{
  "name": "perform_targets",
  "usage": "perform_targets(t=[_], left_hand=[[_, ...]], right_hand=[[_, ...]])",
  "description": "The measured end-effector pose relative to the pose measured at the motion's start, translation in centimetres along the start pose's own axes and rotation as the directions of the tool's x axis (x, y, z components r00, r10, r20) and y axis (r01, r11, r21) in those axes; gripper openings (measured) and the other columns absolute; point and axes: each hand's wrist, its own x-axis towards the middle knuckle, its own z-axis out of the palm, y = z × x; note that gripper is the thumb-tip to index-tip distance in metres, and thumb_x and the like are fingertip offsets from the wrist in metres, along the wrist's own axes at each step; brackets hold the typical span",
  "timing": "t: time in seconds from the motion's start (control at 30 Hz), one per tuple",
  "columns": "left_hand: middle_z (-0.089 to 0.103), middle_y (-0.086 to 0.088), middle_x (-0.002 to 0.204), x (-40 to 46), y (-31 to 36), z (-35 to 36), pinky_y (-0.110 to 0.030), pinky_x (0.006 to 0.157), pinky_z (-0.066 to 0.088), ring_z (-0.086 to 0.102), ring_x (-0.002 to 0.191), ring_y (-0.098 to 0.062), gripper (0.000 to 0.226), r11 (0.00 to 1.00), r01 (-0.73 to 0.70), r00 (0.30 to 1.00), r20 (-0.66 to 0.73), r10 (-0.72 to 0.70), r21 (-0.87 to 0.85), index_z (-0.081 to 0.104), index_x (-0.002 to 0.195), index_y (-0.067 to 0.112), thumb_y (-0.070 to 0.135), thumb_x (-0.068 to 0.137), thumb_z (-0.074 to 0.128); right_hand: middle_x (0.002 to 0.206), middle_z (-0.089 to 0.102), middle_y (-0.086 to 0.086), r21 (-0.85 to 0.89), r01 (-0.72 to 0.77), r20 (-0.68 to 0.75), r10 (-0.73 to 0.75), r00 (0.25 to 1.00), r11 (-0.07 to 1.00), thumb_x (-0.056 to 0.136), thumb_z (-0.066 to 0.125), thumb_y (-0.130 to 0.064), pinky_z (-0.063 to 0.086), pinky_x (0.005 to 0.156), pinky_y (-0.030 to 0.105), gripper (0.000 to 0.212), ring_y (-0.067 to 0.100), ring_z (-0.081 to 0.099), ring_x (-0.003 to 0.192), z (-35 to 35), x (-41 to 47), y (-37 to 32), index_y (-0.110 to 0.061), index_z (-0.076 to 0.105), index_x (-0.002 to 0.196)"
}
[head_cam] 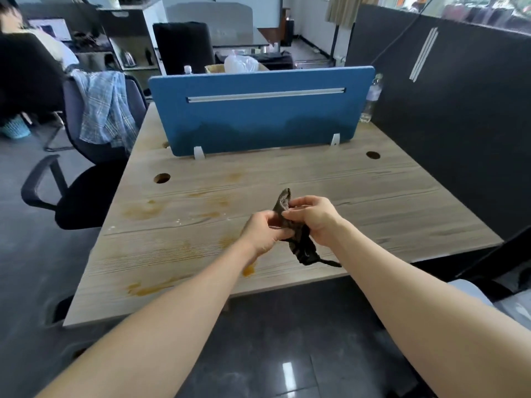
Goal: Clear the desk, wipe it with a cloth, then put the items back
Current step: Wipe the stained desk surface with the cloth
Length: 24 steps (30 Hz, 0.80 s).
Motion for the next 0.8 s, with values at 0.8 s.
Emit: perform_targets(t=[0.8], left_hand=[[0.046, -0.007, 0.065, -2.4, 7.5, -5.6, -0.025, 0.053, 0.034, 0.043, 0.060, -0.017, 0.032, 0.984, 0.064, 0.954, -0.278, -0.108, -0.164, 0.046, 0.065, 0.012, -0.003, 0.088, 0.029]], right_hand=[[0.069, 0.047, 0.004, -0.065, 0.058, 0.066, -0.054, 0.996, 0.996, 0.081, 0.036, 0.013, 0.035, 0.054, 0.023, 0.031, 0.018, 0.044, 0.060, -2.1, -1.8, -6.3, -0.012, 0.049, 0.070]])
